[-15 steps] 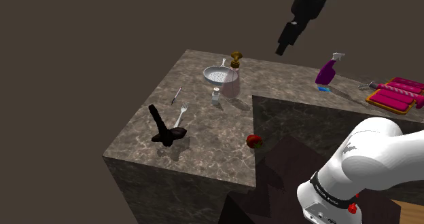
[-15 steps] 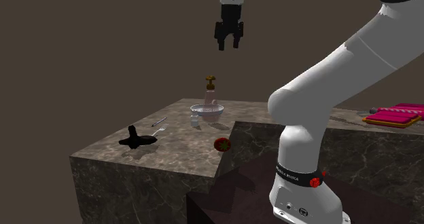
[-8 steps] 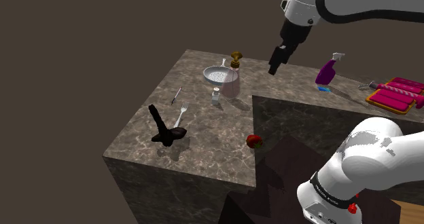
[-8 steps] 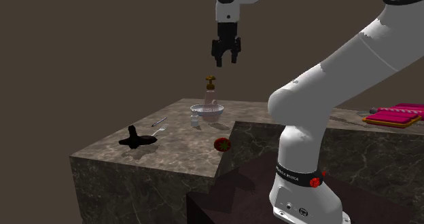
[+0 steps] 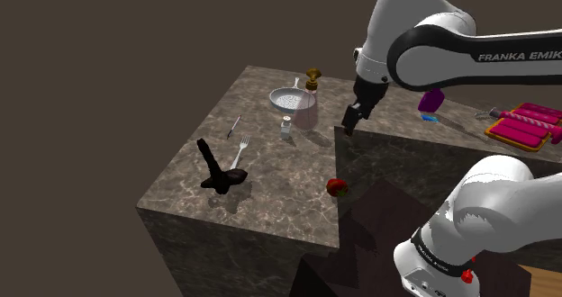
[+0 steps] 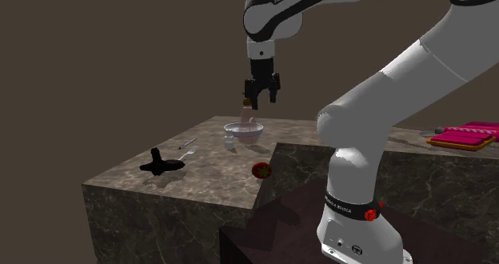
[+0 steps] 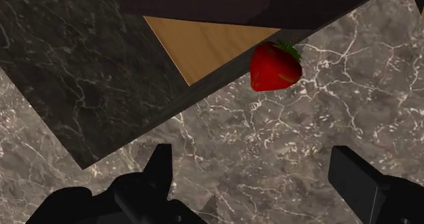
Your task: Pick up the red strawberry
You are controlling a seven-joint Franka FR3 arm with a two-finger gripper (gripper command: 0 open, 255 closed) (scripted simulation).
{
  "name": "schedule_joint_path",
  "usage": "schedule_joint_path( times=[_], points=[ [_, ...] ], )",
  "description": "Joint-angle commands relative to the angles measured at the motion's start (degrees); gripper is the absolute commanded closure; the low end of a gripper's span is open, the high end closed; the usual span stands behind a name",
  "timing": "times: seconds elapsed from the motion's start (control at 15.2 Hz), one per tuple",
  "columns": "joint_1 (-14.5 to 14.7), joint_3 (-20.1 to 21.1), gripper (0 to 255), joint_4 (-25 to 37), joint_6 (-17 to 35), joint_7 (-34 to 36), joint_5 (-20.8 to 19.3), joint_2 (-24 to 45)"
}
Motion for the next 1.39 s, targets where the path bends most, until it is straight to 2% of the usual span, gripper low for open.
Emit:
schedule_joint_path(
  times=[0.0, 0.4, 0.73, 1.32],
  points=[
    [0.3, 1.0, 0, -3.5, 2.7, 1.7, 0.4, 0.4],
    [1.0, 4.2, 0, -11.1, 11.1, 6.9, 1.8, 5.1],
    [1.5, 7.3, 0, -15.9, 19.6, 11.7, 2.8, 12.1],
    [0.1, 9.2, 0, -18.5, 29.9, 14.5, 1.3, 20.3]
  ],
)
